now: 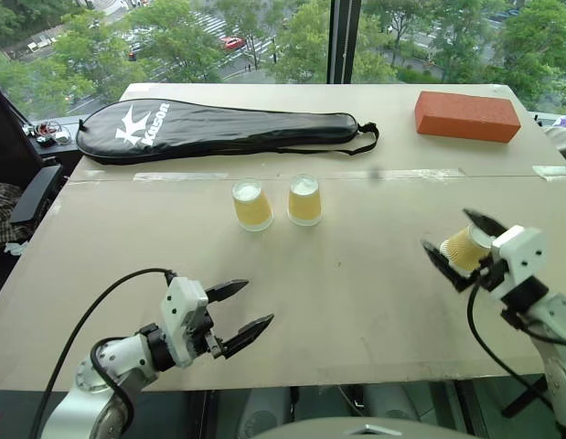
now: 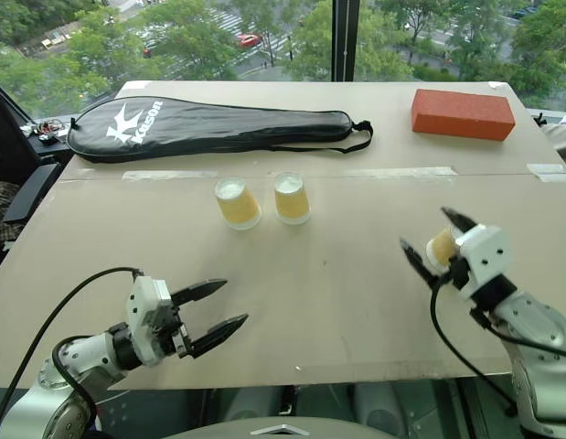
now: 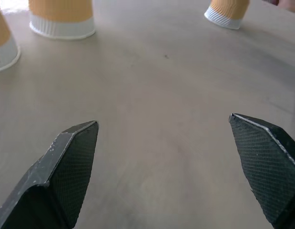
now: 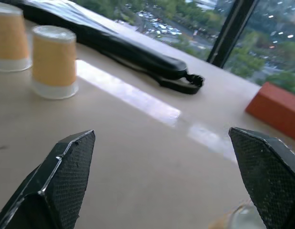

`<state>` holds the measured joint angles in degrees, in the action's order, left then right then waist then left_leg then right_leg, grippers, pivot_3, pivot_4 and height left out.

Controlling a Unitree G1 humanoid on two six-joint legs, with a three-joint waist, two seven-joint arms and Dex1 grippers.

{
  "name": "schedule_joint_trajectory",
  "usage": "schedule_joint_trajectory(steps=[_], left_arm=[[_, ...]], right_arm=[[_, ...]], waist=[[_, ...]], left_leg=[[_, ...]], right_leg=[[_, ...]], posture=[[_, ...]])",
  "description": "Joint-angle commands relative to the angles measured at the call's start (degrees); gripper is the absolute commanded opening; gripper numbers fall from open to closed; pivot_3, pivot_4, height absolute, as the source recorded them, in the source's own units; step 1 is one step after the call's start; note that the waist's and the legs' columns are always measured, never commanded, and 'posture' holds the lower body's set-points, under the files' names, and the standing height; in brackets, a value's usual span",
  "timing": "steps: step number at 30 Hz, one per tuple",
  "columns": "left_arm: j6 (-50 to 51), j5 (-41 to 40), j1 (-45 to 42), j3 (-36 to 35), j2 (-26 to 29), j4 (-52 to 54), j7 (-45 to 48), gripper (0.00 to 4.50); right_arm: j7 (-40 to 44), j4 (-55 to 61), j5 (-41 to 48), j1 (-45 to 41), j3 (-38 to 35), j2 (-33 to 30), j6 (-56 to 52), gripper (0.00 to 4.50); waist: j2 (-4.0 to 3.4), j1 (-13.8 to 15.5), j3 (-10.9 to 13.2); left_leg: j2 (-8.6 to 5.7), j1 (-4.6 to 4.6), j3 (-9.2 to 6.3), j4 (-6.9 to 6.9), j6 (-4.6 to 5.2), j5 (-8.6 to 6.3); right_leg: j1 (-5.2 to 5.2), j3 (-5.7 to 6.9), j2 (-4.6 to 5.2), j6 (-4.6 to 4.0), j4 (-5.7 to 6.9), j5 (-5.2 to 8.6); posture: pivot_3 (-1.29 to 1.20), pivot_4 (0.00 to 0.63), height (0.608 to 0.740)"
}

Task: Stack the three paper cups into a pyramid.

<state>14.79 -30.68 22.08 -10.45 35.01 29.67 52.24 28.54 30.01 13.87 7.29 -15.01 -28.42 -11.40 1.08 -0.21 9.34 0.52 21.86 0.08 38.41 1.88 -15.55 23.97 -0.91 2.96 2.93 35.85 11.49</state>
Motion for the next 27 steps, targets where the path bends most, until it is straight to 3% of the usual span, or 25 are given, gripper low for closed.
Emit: schedule_joint_trajectory(steps=[1,10,16,19,22,27], left_arm=[[-1.2,-1.3,-1.2,0.7,0.7,3.6,1.4,4.50],[-1.9,-7.9,-2.4,-0.7,2.5,5.0,9.1,4.50],[0.0,-9.0,-1.9,-0.8,3.7,8.8,7.3,4.50],[1.2,-9.6,-0.7,-1.0,4.2,11.9,5.8,4.50],[2.5,-10.0,-1.3,-0.8,4.6,12.9,4.4,4.50],[3.7,-10.5,-1.6,-1.1,5.1,12.9,3.5,4.50]], right_arm=[[-5.2,-0.7,-3.2,-1.6,-4.1,-1.3,-3.2,4.43],[-4.9,-0.6,4.1,1.1,-7.1,-0.2,-15.8,4.43],[-6.8,-3.3,4.8,-0.6,-6.3,0.4,-17.8,4.43],[-5.8,-4.9,4.9,-1.9,-5.4,0.1,-16.7,3.62],[-3.5,-5.1,6.3,-3.3,-4.5,-0.2,-15.9,2.21],[1.5,-2.2,10.8,-4.8,-2.0,-0.8,-16.8,2.17]], waist=[[0.00,0.2,0.0],[-0.04,0.1,0.0],[-0.07,-0.5,0.0],[-0.08,-0.5,0.0],[-0.11,-0.4,0.0],[-0.13,-0.5,0.0]], left_leg=[[-0.01,0.00,-0.01,0.00,0.00,0.00],[0.01,-0.02,0.01,-0.02,0.01,0.00],[0.02,-0.02,0.01,-0.02,0.02,0.00],[0.02,-0.02,0.02,-0.02,0.02,0.00],[0.02,-0.03,0.02,-0.02,0.02,0.00],[0.04,-0.02,0.01,-0.02,0.02,0.00]], right_leg=[[0.00,0.00,0.00,0.00,0.00,0.00],[-0.01,-0.04,-0.05,0.02,0.00,0.02],[-0.01,-0.07,-0.07,0.16,0.00,0.10],[0.00,-0.09,-0.07,0.16,-0.01,0.10],[-0.01,-0.08,-0.08,0.16,-0.01,0.10],[-0.01,-0.09,-0.13,0.16,-0.01,0.10]], posture=[[0.00,0.150,0.740],[0.00,0.150,0.740],[0.00,0.150,0.740],[0.00,0.150,0.740],[0.00,0.150,0.740],[0.00,0.150,0.740]])
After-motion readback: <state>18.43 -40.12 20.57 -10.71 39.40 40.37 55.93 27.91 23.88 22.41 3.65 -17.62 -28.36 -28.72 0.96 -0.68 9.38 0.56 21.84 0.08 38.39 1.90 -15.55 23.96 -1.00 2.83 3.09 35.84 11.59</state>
